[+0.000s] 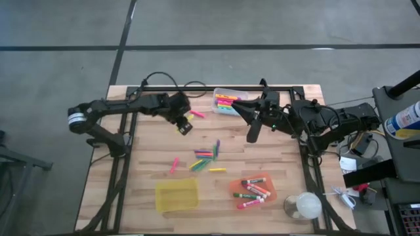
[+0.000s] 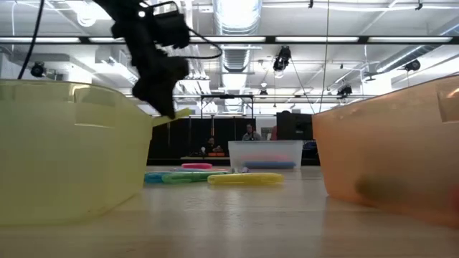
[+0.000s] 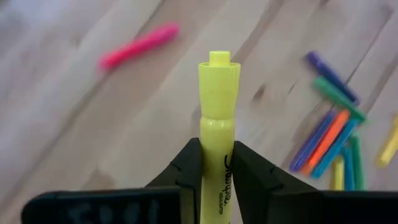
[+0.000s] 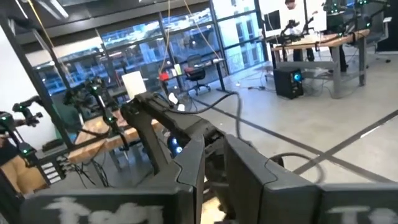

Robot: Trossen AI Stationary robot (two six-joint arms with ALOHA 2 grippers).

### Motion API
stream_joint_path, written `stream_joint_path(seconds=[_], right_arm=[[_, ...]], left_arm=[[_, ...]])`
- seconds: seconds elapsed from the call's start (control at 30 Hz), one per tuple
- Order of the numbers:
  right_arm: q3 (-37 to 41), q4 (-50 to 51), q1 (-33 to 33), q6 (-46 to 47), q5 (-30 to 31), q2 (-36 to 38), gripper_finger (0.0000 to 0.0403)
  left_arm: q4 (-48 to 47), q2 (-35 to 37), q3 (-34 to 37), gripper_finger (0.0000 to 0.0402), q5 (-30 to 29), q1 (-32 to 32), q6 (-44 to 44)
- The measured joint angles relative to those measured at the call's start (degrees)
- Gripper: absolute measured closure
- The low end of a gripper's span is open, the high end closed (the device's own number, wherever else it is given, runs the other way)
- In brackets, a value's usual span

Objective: Pick & Place Markers
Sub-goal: Put the light yellow highlighter pen into the transparent bin

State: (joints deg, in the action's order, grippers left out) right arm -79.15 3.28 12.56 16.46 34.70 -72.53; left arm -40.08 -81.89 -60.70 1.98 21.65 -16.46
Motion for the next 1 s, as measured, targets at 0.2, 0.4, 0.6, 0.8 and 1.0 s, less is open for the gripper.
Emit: stream_joint_path(seconds=[0.2, 0.4, 0.6, 0.8, 1.0], right_arm=[[0.0, -1.65, 0.02, 1.98, 0.0, 0.02, 0.0346], [0.0, -2.07, 0.04, 3.07, -0.04, 0.0, 0.0346], [0.0, -4.8, 1.09, 2.55, -0.85, 0.0, 0.0346], [0.0, -8.64, 2.63, -0.34, -0.86, 0.0, 0.0346], [0.0, -9.51, 3.23, -0.62, -0.86, 0.0, 0.0346]], left_arm=[[-1.03, -9.46, -13.76, 0.0339, -1.1, 0.05, 10.75], [-4.96, -21.66, -31.48, 0.0339, -1.63, 0.13, 19.82], [-7.14, -32.45, -45.83, 0.0339, -7.14, 1.34, 26.8], [-7.08, -40.62, -55.67, 0.0339, -8.37, 3.73, 30.78], [-6.33, -46.17, -61.51, 0.0339, -8.86, 5.15, 33.45]])
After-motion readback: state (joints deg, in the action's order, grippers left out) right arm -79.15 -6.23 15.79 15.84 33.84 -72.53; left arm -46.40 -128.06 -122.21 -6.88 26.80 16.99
